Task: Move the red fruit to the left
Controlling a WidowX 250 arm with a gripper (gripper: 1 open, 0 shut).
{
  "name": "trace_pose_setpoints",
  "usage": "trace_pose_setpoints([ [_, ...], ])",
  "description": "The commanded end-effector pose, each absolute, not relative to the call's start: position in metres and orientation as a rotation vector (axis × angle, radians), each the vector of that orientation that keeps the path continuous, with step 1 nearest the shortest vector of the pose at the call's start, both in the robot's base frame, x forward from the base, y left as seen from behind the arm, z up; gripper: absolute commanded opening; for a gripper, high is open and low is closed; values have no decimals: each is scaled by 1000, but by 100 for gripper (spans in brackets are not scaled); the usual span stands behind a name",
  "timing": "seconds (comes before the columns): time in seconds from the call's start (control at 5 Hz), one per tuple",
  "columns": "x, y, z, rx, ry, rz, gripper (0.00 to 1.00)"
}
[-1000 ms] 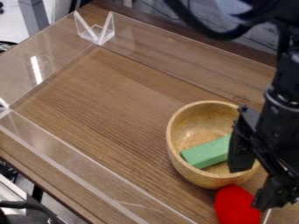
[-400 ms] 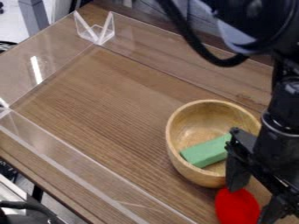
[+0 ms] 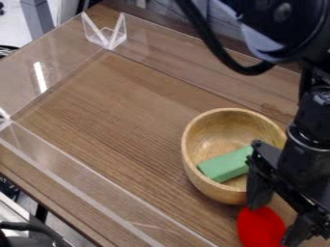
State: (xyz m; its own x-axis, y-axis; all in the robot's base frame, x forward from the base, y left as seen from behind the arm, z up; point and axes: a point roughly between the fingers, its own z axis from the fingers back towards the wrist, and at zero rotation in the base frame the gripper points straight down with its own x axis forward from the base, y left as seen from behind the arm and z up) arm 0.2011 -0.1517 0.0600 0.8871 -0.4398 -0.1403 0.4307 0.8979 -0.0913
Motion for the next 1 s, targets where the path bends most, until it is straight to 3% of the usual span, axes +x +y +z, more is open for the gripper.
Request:
trace_pose_setpoints([
  [0.0, 217, -151, 77, -71, 107, -482, 100],
  [0.2, 221, -149, 81, -69, 109, -517, 100],
  [0.8, 234, -141, 56, -65, 157, -629, 100],
])
